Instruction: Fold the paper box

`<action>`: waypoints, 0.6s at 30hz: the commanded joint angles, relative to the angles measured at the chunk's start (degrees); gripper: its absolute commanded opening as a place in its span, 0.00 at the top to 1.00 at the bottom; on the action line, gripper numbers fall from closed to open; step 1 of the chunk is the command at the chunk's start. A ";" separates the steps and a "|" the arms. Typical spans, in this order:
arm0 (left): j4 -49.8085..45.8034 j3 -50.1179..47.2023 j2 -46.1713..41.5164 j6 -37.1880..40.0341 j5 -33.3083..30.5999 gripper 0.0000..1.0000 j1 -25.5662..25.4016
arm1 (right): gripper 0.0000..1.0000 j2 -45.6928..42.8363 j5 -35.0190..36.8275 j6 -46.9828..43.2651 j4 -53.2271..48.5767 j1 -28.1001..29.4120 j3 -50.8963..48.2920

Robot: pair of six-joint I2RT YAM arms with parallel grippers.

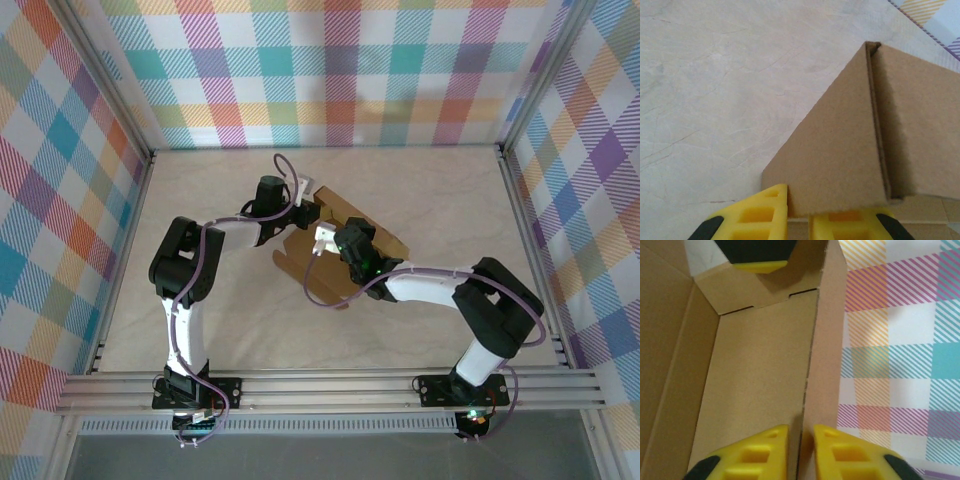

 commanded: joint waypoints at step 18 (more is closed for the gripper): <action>-4.16 1.47 -0.70 1.61 0.43 0.85 -1.01 | 0.26 -12.67 -17.64 27.31 -26.42 0.75 7.41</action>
